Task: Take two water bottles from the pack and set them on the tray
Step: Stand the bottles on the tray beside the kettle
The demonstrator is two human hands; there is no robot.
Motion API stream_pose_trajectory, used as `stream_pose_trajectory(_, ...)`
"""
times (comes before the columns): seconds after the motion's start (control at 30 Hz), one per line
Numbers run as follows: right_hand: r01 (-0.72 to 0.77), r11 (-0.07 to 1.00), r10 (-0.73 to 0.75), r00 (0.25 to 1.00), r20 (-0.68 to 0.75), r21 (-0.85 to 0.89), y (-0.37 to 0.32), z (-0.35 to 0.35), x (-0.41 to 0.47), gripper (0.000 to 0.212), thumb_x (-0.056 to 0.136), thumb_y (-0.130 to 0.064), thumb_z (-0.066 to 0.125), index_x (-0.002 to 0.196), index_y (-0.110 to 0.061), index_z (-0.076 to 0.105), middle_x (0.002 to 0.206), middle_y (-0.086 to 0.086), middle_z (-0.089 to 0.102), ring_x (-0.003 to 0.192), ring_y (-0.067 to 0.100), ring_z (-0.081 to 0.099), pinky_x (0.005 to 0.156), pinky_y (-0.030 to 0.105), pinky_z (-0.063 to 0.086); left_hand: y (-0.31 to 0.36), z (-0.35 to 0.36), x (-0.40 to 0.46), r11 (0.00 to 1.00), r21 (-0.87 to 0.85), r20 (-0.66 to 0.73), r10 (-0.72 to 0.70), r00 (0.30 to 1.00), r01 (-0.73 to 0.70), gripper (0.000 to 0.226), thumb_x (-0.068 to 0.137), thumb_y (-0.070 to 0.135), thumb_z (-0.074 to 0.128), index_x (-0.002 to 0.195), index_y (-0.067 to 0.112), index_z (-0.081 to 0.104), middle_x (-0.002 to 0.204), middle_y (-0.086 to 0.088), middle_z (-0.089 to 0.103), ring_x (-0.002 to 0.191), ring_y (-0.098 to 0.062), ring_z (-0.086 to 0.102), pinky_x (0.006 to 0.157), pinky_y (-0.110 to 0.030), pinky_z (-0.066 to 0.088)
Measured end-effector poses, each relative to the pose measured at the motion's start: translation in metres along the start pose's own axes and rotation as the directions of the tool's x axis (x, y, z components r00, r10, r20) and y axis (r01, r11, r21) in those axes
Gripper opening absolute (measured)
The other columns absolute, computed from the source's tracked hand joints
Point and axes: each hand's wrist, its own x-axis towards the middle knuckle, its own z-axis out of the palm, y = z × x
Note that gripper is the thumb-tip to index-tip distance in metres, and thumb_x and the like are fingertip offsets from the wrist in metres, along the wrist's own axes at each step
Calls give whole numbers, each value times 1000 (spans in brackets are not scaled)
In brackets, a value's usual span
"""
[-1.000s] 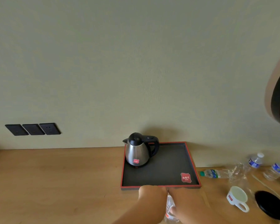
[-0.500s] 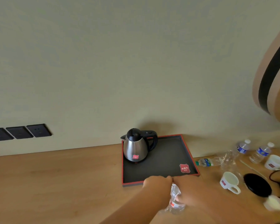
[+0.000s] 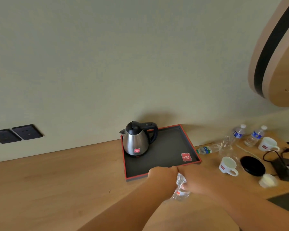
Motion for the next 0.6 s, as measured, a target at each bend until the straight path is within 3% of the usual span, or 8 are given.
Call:
stream_pose_trajectory(0.07,-23,999,27,994,107,-35,-1,-5,4,33,87,-27,68,79,-40,39,75,-5,49,78,23,58,69,35,51,-1,-2,0,1000,4,2,5,1000,-5,46,101,25,62,141,13,41,115,-8,71,101,-36,70,65,-38,43)
stream_pose_trajectory(0.13,-15,999,21,992,126,-48,-1,-11,4,18,88,-29,64,98,-38,52,84,-2,55,81,19,57,76,35,53,1,-5,0,1000,21,19,-2,1000,2,49,103,25,60,145,13,38,117,-9,70,102,-36,69,66,-40,44)
stream_pose_trajectory(0.2,-14,999,22,986,165,-47,4,-11,6,30,88,-30,63,117,-27,61,97,0,63,87,21,63,81,34,54,4,-9,0,999,33,31,-4,1000,3,47,105,24,57,146,14,38,117,-10,68,101,-36,69,66,-40,43)
stream_pose_trajectory(0.3,-22,1000,23,983,181,-11,7,-18,7,38,85,-28,63,122,-25,64,112,0,71,102,22,70,84,32,56,6,-17,-2,999,48,47,-9,999,7,38,106,22,51,144,18,45,100,-10,65,87,-33,64,60,-36,39)
stream_pose_trajectory(0.4,-16,1000,18,973,232,-10,11,-24,13,42,81,-22,64,122,-25,69,109,1,74,100,23,72,77,32,57,4,-28,1,998,59,68,-31,997,27,34,106,25,46,139,20,54,110,-11,68,101,-35,65,64,-36,38)
stream_pose_trajectory(0.47,0,1000,4,968,251,-13,11,-29,18,42,79,-21,65,120,-23,71,99,1,72,94,25,72,63,26,51,4,-35,5,997,58,73,-51,996,47,33,106,26,46,136,21,58,116,-10,69,108,-34,65,68,-36,40)
stream_pose_trajectory(0.6,40,998,-30,972,233,-38,18,-46,28,19,77,-17,67,95,-16,71,74,1,54,72,25,60,47,23,32,5,-50,17,996,48,33,-83,996,81,32,104,27,49,134,26,62,118,-7,70,110,-32,66,69,-34,41)
